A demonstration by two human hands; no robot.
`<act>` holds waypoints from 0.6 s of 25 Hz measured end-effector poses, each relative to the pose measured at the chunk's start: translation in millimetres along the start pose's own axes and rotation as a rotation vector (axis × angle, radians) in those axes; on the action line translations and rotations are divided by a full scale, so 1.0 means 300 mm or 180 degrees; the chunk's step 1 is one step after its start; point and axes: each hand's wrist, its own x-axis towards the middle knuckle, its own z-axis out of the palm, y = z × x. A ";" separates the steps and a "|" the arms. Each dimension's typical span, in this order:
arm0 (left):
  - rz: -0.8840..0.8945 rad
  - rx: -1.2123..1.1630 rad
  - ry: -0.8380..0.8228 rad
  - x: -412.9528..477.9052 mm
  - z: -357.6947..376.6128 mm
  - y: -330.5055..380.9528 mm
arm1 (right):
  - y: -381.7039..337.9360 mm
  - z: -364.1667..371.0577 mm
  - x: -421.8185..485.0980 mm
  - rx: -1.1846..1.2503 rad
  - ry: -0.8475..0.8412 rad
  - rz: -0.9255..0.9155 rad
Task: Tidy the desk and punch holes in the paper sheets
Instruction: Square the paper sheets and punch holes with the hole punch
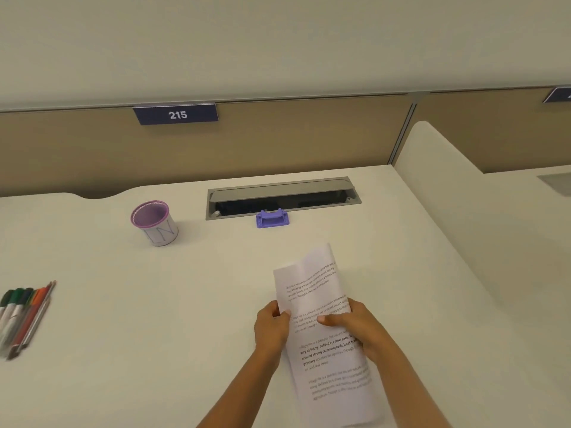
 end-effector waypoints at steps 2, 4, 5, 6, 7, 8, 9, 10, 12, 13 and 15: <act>0.0180 -0.0280 0.0068 -0.004 -0.070 0.012 | -0.019 0.055 -0.021 0.0175 -0.0064 -0.0296; 0.0373 -0.0498 0.0108 -0.005 -0.124 0.032 | -0.038 0.088 -0.035 0.0259 -0.0165 -0.0510; 0.0401 -0.0593 0.0102 -0.009 -0.146 0.042 | -0.047 0.103 -0.043 0.0282 -0.0219 -0.0597; 0.0426 -0.0641 0.0090 -0.016 -0.161 0.053 | -0.057 0.114 -0.054 0.0289 -0.0244 -0.0649; 0.0416 -0.0630 0.0071 -0.015 -0.170 0.052 | -0.064 0.123 -0.062 0.0286 -0.0276 -0.0695; 0.0418 -0.0610 0.0020 -0.020 -0.181 0.055 | -0.073 0.134 -0.074 0.0272 -0.0331 -0.0718; 0.0420 -0.0609 -0.0088 -0.018 -0.192 0.053 | -0.080 0.140 -0.083 0.0257 -0.0425 -0.0748; 0.0407 -0.0670 -0.0305 -0.017 -0.205 0.052 | -0.091 0.145 -0.096 0.0220 -0.0518 -0.0786; 0.0406 -0.0910 -0.0868 -0.012 -0.231 0.070 | -0.113 0.146 -0.117 0.0154 -0.0642 -0.0901; 0.0457 -0.1045 -0.1101 -0.012 -0.247 0.083 | -0.121 0.145 -0.123 0.0140 -0.0672 -0.0975; 0.0603 -0.1313 -0.1239 -0.019 -0.273 0.114 | -0.133 0.142 -0.130 0.0130 -0.0635 -0.1163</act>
